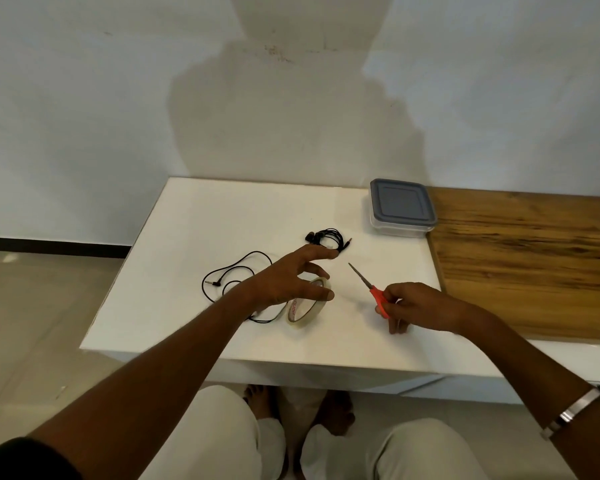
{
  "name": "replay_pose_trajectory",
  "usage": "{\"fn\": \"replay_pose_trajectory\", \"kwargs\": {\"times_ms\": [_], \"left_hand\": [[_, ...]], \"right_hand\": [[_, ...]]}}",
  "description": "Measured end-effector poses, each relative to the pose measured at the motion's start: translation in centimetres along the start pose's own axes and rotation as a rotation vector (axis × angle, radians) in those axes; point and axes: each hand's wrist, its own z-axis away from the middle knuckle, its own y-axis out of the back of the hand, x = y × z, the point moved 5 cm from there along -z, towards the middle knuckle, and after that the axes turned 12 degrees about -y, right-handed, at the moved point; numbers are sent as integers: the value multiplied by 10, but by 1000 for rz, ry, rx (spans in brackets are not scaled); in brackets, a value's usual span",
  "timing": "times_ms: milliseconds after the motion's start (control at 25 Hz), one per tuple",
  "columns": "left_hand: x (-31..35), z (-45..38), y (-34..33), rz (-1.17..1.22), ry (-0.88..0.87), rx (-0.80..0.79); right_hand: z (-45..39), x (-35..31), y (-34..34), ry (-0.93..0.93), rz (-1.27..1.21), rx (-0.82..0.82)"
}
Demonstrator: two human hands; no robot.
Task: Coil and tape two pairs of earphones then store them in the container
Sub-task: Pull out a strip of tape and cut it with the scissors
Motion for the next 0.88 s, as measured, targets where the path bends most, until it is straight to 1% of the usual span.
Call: {"fn": "replay_pose_trajectory", "kwargs": {"times_ms": [120, 200, 360, 440, 600, 760, 880], "left_hand": [[1, 2, -2, 15, 23, -36], [1, 3, -4, 30, 36, -58], [2, 3, -8, 58, 55, -112], [1, 2, -12, 102, 72, -146], [-2, 4, -16, 236, 147, -227], [-1, 5, -17, 236, 182, -311], [3, 5, -18, 218, 194, -344]], "right_hand": [[3, -5, -10, -53, -35, -186], [5, -8, -14, -110, -39, -273], [6, -10, -17, -210, 49, -374], [9, -12, -18, -231, 34, -435], [15, -16, -23, -193, -15, -546], [20, -19, -24, -192, -54, -616], [21, -21, -22, -174, -22, -612]]}}
